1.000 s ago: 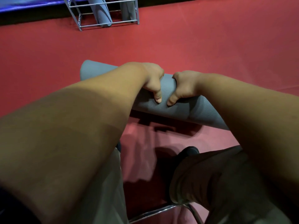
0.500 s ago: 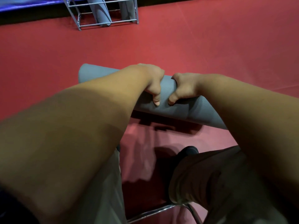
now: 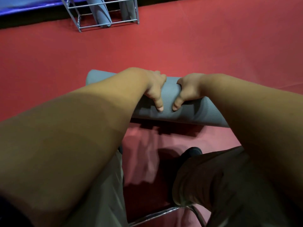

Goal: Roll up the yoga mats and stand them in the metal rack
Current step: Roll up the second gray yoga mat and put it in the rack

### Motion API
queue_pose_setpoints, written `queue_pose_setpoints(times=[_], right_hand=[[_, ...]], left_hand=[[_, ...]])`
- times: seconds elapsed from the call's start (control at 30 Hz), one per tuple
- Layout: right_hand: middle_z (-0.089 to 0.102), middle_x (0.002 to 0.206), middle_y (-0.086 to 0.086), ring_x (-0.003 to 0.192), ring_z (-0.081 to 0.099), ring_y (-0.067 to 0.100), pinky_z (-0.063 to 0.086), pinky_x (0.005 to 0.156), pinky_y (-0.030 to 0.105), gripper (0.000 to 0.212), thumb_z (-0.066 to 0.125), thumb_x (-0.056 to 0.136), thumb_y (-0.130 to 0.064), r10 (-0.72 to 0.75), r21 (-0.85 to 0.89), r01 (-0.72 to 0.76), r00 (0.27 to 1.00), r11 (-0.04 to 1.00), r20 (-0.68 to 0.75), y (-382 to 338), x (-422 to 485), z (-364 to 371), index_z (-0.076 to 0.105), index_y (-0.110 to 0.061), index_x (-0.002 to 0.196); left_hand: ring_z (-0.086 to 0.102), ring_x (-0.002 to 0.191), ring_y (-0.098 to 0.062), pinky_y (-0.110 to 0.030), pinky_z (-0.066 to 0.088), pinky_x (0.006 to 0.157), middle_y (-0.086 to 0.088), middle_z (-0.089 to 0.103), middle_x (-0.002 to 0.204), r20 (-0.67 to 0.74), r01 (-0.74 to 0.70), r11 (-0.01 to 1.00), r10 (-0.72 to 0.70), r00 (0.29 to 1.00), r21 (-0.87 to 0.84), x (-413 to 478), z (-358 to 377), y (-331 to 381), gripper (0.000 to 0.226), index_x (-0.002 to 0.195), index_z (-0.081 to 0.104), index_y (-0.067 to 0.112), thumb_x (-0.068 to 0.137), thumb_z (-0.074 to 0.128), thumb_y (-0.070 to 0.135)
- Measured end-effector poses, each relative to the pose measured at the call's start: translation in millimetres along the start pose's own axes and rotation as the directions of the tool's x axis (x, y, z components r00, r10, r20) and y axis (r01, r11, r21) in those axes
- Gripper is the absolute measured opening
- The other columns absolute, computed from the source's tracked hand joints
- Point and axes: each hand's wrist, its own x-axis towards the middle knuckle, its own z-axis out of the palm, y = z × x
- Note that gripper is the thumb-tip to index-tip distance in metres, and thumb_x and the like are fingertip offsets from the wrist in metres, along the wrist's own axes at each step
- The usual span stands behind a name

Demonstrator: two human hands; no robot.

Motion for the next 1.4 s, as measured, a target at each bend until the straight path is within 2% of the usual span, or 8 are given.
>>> queue_pose_setpoints(times=[0.1, 0.23, 0.4, 0.7, 0.87, 1.07, 1.3, 1.4], right_hand=[[0.071, 0.103, -0.003, 0.095, 0.068, 0.026, 0.059, 0.094, 0.041, 0.086, 0.090, 0.045, -0.077, 0.001, 0.050, -0.001, 1.000, 0.999, 0.002, 2.7, 0.0, -1.1, 0.067, -0.026, 0.110], [0.072, 0.111, 0.001, 0.100, 0.069, 0.028, 0.058, 0.097, 0.043, 0.089, 0.092, 0.048, -0.071, -0.006, 0.076, 0.005, 1.000, 0.997, 0.017, 4.8, 2.9, -0.5, 0.068, -0.023, 0.119], [0.057, 0.139, 0.005, 0.125, 0.059, 0.031, 0.052, 0.109, 0.048, 0.123, 0.096, 0.045, -0.071, -0.057, 0.047, 0.058, 0.998, 0.997, -0.017, -0.8, 0.4, -1.3, 0.050, -0.022, 0.148], [0.072, 0.101, -0.007, 0.096, 0.069, 0.024, 0.057, 0.089, 0.036, 0.080, 0.095, 0.050, -0.070, -0.068, 0.027, 0.069, 0.997, 0.997, -0.021, -3.7, 0.4, -5.2, 0.071, -0.028, 0.114], [0.074, 0.102, -0.007, 0.095, 0.070, 0.022, 0.058, 0.092, 0.036, 0.085, 0.094, 0.046, -0.073, -0.021, 0.113, 0.023, 1.000, 0.993, -0.016, 2.1, 1.9, -6.3, 0.073, -0.028, 0.115], [0.073, 0.116, -0.001, 0.104, 0.069, 0.025, 0.056, 0.102, 0.042, 0.084, 0.098, 0.056, -0.059, -0.044, 0.131, 0.037, 0.998, 0.991, 0.049, 4.7, 3.2, -4.5, 0.067, -0.025, 0.126], [0.050, 0.149, 0.008, 0.134, 0.055, 0.035, 0.049, 0.112, 0.053, 0.144, 0.099, 0.042, -0.070, -0.031, -0.008, 0.031, 0.999, 0.999, 0.010, -3.7, 3.6, 1.8, 0.032, -0.021, 0.159], [0.063, 0.139, 0.008, 0.122, 0.063, 0.032, 0.054, 0.106, 0.046, 0.133, 0.101, 0.042, -0.066, -0.038, 0.003, 0.038, 0.999, 0.999, -0.037, -6.5, 2.4, -1.6, 0.044, -0.015, 0.151]], left_hand=[[0.055, 0.130, -0.035, -0.051, 0.051, 0.106, -0.009, 0.051, 0.139, -0.042, -0.021, 0.997, 0.024, 0.999, 0.071, -2.9, 0.9, 2.9, 0.128, 0.144, 0.042, 0.016, 0.043, 0.101, 0.067], [0.064, 0.099, -0.029, -0.042, 0.058, 0.086, -0.001, 0.063, 0.109, -0.111, -0.046, 0.999, 0.048, 0.993, 0.020, -3.5, -2.9, -2.4, 0.093, 0.111, 0.052, 0.020, 0.044, 0.102, 0.062], [0.070, 0.082, -0.024, -0.042, 0.063, 0.081, 0.003, 0.072, 0.091, -0.045, -0.009, 0.999, 0.007, 0.999, -0.042, -1.7, -4.0, -6.1, 0.087, 0.100, 0.069, 0.023, 0.035, 0.091, 0.076], [0.065, 0.106, -0.030, -0.047, 0.058, 0.098, -0.003, 0.064, 0.125, 0.050, 0.035, 0.995, -0.030, 0.998, -0.097, 2.3, -1.2, -4.4, 0.119, 0.136, 0.051, 0.021, 0.038, 0.094, 0.073], [0.057, 0.126, -0.034, -0.048, 0.052, 0.104, -0.007, 0.055, 0.137, -0.031, -0.016, 1.000, 0.017, 0.999, 0.010, -1.4, -2.2, -2.5, 0.124, 0.141, 0.043, 0.018, 0.043, 0.102, 0.065], [0.062, 0.095, -0.029, -0.042, 0.057, 0.087, 0.003, 0.056, 0.095, -0.059, -0.042, 0.999, 0.040, 0.997, -0.030, -3.5, -4.8, -3.6, 0.093, 0.113, 0.049, 0.020, 0.047, 0.101, 0.061], [0.067, 0.089, -0.025, -0.045, 0.061, 0.088, 0.004, 0.065, 0.098, -0.004, 0.015, 0.997, -0.015, 1.000, -0.081, 3.7, -5.2, -9.9, 0.094, 0.108, 0.060, 0.024, 0.035, 0.095, 0.074], [0.068, 0.092, -0.028, -0.046, 0.061, 0.089, 0.002, 0.065, 0.101, 0.003, 0.030, 0.996, -0.030, 1.000, -0.081, 4.4, -5.5, -9.2, 0.096, 0.111, 0.058, 0.022, 0.037, 0.096, 0.072]])
